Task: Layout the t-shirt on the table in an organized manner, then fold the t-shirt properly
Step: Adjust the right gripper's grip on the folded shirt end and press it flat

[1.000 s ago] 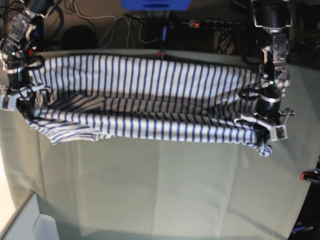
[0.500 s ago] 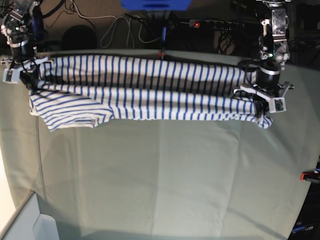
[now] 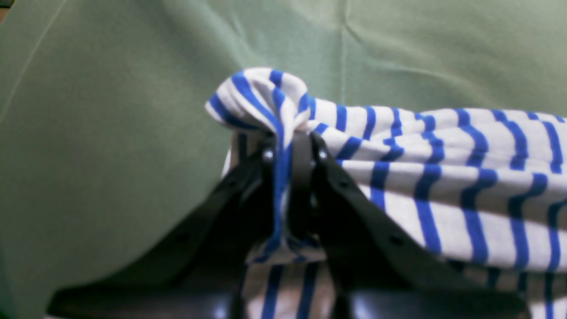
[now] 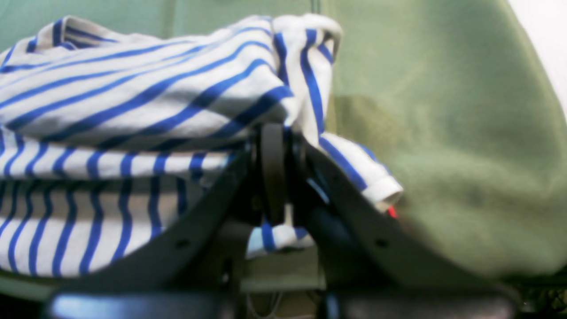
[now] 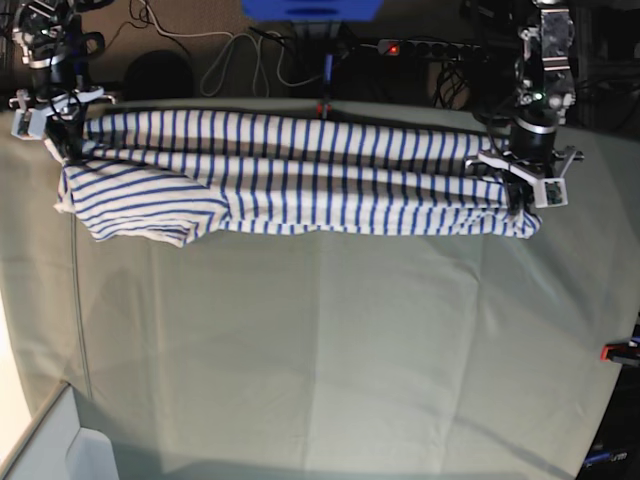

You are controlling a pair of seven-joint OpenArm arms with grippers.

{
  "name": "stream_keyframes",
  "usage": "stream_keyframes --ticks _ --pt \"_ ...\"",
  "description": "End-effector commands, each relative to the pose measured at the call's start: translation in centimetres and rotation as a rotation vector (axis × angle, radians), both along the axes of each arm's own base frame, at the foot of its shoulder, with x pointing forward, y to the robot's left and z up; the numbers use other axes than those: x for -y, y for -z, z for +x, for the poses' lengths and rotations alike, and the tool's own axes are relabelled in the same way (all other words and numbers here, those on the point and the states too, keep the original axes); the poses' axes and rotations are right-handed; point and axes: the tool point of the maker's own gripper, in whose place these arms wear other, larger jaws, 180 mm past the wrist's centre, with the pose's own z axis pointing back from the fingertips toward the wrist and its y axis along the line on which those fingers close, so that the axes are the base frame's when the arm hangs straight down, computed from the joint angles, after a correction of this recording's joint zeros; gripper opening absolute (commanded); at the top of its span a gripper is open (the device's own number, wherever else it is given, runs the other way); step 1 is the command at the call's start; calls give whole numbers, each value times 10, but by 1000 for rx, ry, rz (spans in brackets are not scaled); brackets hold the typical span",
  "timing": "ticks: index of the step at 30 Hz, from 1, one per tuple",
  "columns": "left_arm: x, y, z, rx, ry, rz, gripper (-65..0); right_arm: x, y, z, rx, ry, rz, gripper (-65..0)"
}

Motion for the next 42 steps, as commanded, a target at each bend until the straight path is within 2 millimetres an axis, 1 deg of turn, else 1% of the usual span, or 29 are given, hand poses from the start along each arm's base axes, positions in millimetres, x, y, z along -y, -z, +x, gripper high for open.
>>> stream_keyframes --ticks 1,2,4,6,9,10,12,13,15,17,19,21,22,24,26,27,28,29,31,33,34,36,37,39,42 --pt "-8 -4 2 21 -13 16 -650 1 -11 12 55 -10 4 -650" --pt "-9 -1 0 10 -16 14 -650 -1 -10 16 61 -7 14 -650" --pt "-10 -1 6 15 -20 12 -649 -2 -5 21 63 2 31 -650" --pt "-10 4 7 3 -19 10 -649 -3 -3 27 68 3 39 -650" --pt "-11 14 2 -26 -25 6 -643 -6 4 26 23 -33 1 -650" --pt "-11 15 1 -29 -25 6 -627 -8 7 24 2 -48 -14 -650" --pt "-9 16 0 -30 -27 0 -570 -11 10 23 -23 -77 -36 -650" --pt "-8 15 0 -28 -26 -1 -532 -13 11 22 -29 -87 -42 -631" --pt "-7 15 -1 -28 -26 -2 -442 -12 6 23 -23 -101 -62 -568" --pt "-8 15 -1 -26 -28 -1 -378 -11 -1 20 -21 -110 -83 -506" --pt "-9 14 0 -24 -30 0 -344 -8 -16 22 6 -121 -119 -444" --pt "-10 12 2 -17 -32 1 -341 -6 -36 25 44 -128 -165 -398" --pt "-10 12 2 -15 -32 0 -340 -1 -48 26 66 -122 -189 -381" --pt "-9 11 3 -14 -31 -1 -339 3 -69 29 125 -93 -201 -364" --pt "-9 12 3 -14 -30 -1 -338 10 -94 33 203 -54 -209 -354" --pt "-8 12 3 -15 -28 -2 -338 10 -102 35 223 -54 -217 -353" --pt "-8 12 3 -15 -28 -2 -338 8 -107 40 229 -69 -230 -352" --pt "-8 12 2 -16 -27 -2 -338 2 -111 49 231 -87 -231 -352" --pt "-9 12 2 -17 -30 -1 -338 -7 -119 72 229 -111 -241 -352" --pt "-9 13 1 -19 -30 -1 -338 -9 -113 90 166 -130 -254 -352" --pt "-9 13 0 -20 -30 -1 -338 -11 -111 105 128 -154 -279 -352" --pt "-9 13 -1 -22 -31 -1 -338 -18 -95 129 14 -206 -310 -352" --pt "-9 13 -1 -22 -31 -1 -338 -16 -85 135 -53 -223 -335 -351" --pt "-9 14 -1 -23 -31 -1 -338 -16 -73 149 -141 -246 -362 -351" --pt "-9 14 -1 -23 -31 -1 -338 -16 -47 157 -287 -272 -376 -351"
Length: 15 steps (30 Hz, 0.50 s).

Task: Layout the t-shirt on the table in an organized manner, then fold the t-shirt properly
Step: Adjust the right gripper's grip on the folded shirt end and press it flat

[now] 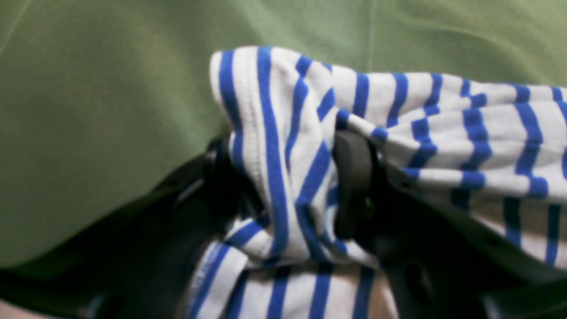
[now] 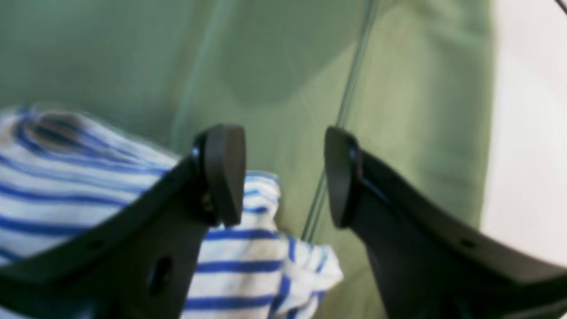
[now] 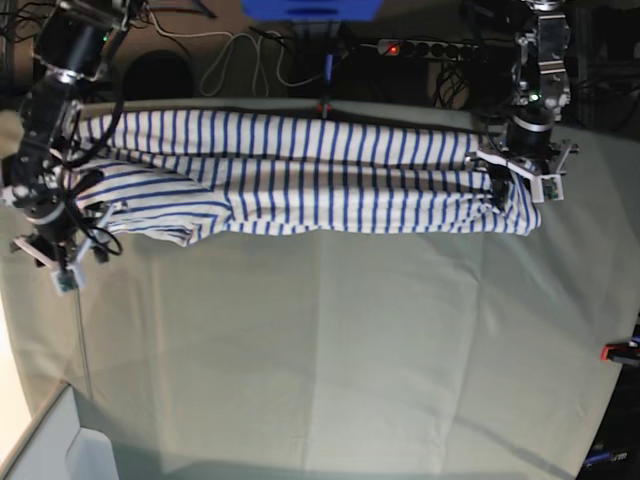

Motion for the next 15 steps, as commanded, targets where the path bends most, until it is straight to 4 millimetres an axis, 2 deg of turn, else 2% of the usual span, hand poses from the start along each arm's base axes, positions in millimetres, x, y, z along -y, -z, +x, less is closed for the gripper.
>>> stream_keyframes --ticks 1,7,15 --pt "-4 -6 3 21 -4 10 -338 6 -5 7 8 -5 -7 -351" --pt "-4 -6 3 21 -4 10 -338 11 26 1 -93 6 -10 -351" --pt "-4 -7 4 24 -4 10 -338 12 40 -15 -152 2 -33 -361"
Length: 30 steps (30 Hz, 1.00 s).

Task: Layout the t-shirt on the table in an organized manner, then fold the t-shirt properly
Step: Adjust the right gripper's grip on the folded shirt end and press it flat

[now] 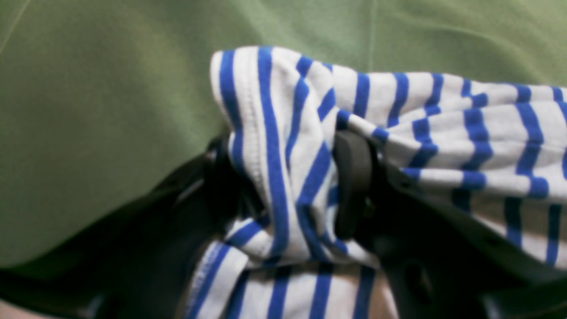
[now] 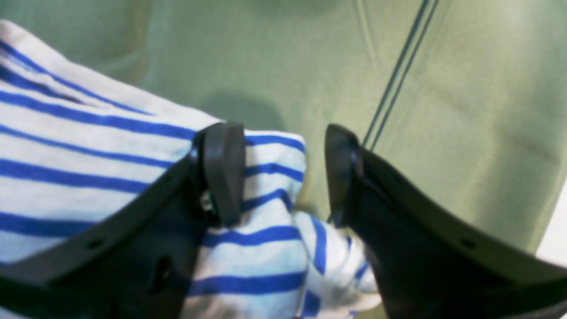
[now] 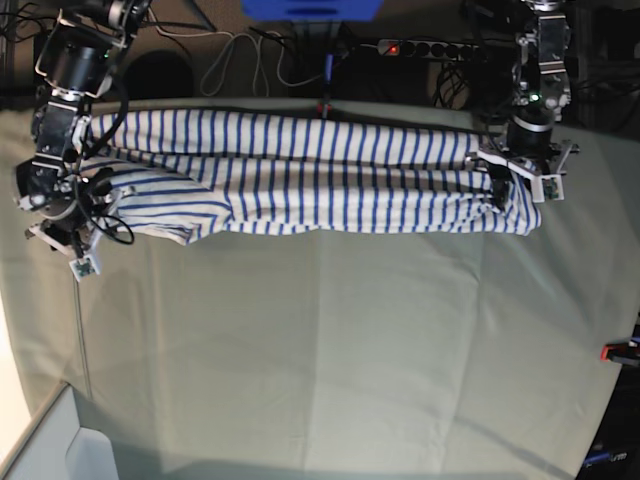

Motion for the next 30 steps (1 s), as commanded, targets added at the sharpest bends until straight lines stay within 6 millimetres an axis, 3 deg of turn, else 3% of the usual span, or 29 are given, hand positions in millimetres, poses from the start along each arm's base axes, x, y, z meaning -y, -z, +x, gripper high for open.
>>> stream_keyframes --ticks 1,3,6,9,13,16,20,23,30 --pt "-4 -8 5 27 -4 10 -338 2 -6 2 17 -11 -7 -378" --pt "-4 -8 6 29 -4 10 -338 2 -3 -1 9 -13 -6 -452" --pt "-4 -8 7 30 -4 10 -338 -3 -1 -1 13 -6 10 -648" --pt "-4 -8 7 30 -4 10 -338 -1 -11 5 42 -5 1 -650" --pt "-4 -8 5 27 -4 10 -338 6 -56 22 211 55 35 -650" --pt "-4 -7 4 24 -4 10 -338 16 -86 23 290 93 2 -650" --pt "-4 -6 3 22 -4 10 -338 32 -110 -1 348 162 -54 -650" --pt "-4 -6 3 22 -4 10 -338 25 -114 -30 340 164 -82 -650" --pt "-4 -7 4 24 -4 10 -338 -6 -90 -85 269 177 7 -650"
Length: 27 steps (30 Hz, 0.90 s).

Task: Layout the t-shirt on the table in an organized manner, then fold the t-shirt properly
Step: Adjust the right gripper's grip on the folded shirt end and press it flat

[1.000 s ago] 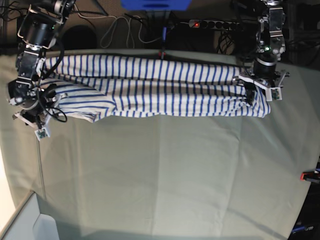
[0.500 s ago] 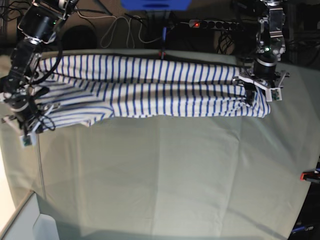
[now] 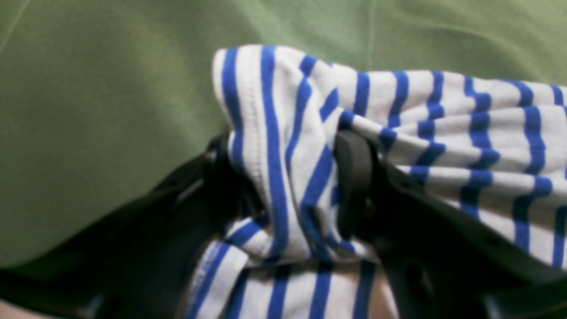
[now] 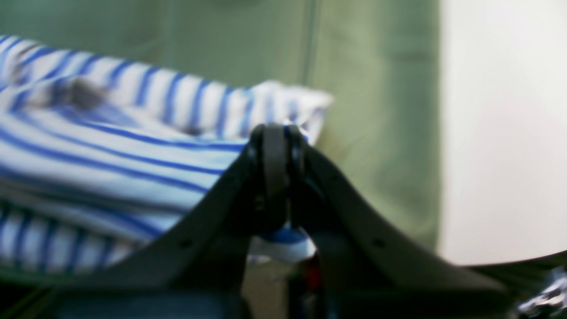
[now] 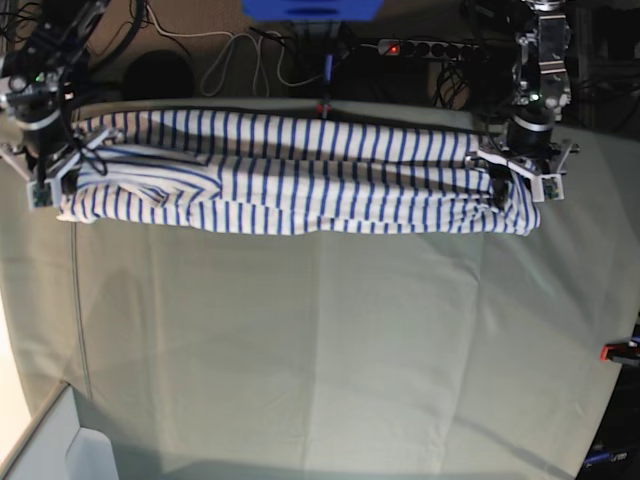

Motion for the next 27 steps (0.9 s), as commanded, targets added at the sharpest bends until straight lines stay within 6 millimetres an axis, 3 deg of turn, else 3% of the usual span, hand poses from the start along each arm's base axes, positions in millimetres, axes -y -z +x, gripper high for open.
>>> stream_keyframes --ticks 1,5,11,16,27 --pt "-5 -7 5 24 -3 12 -338 1 -9 4 39 -11 0 -650" --pt "-6 -8 5 24 -2 15 -337 -1 7 -1 20 0 58 -650" --pt "-8 -8 4 23 -2 20 -331 33 18 8 97 117 107 -650" --pt "-9 -8 4 22 -2 21 -254 56 23 17 191 192 149 -650" --pt "-14 -11 5 31 -15 26 -235 49 52 27 167 213 241 -650"
